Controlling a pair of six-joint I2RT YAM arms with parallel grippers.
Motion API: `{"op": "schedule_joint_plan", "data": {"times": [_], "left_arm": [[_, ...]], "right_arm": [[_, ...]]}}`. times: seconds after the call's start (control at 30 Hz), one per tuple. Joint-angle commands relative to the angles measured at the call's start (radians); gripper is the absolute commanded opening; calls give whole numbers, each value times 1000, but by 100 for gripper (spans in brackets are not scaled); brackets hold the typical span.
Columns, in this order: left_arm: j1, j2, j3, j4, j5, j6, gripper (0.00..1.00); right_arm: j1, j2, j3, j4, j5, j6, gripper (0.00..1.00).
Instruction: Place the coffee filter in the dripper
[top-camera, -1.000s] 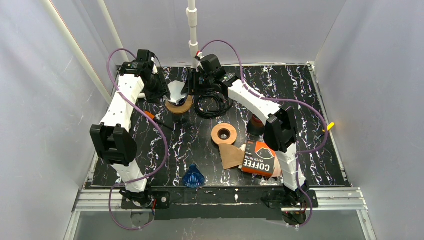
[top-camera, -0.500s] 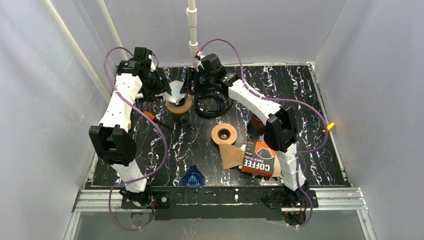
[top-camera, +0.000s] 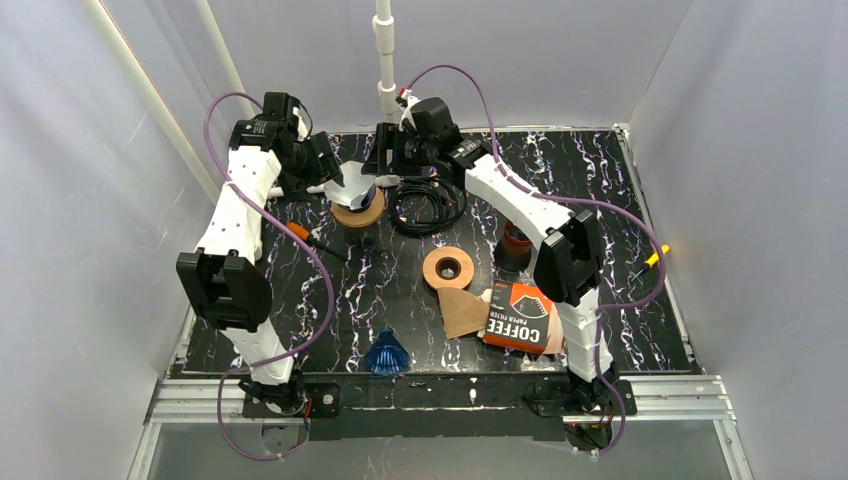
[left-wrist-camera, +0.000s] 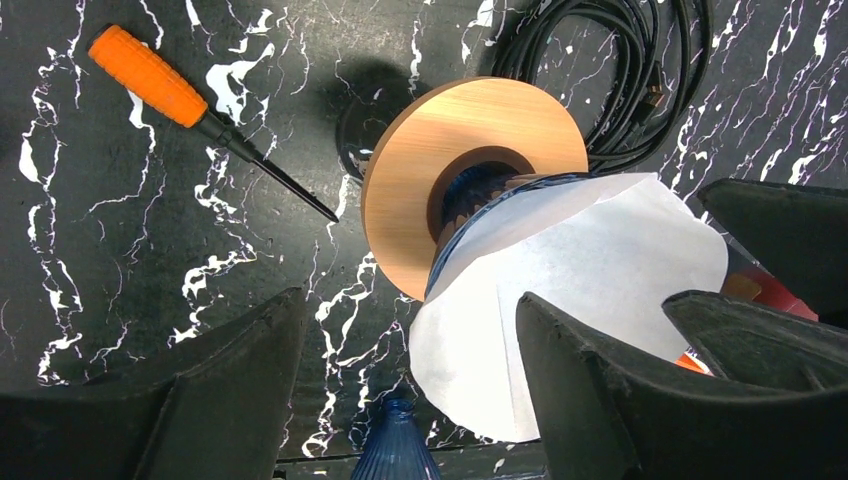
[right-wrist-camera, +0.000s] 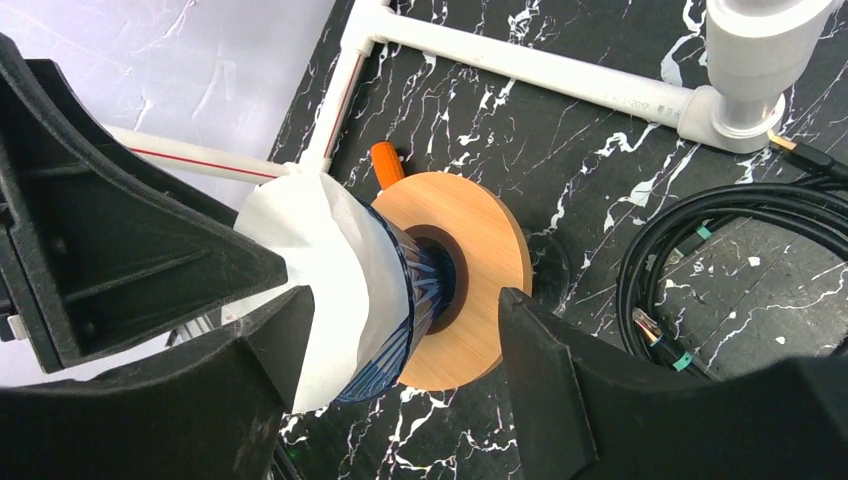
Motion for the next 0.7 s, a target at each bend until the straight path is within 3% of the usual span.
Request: {"op": "schedule_joint_plan", "data": {"times": [0.0, 0.23, 0.67], "left_arm": [[15, -22, -5, -16, -6, 1, 74], [20, -26, -33, -18, -32, -1, 72], [23, -22, -9, -22, -12, -1, 73]], "right_arm": [[-4, -58, 5, 14, 0, -32, 75], [-10, -61, 25, -56, 30, -107, 70], [-12, -76, 24, -64, 19, -149, 70]]}}
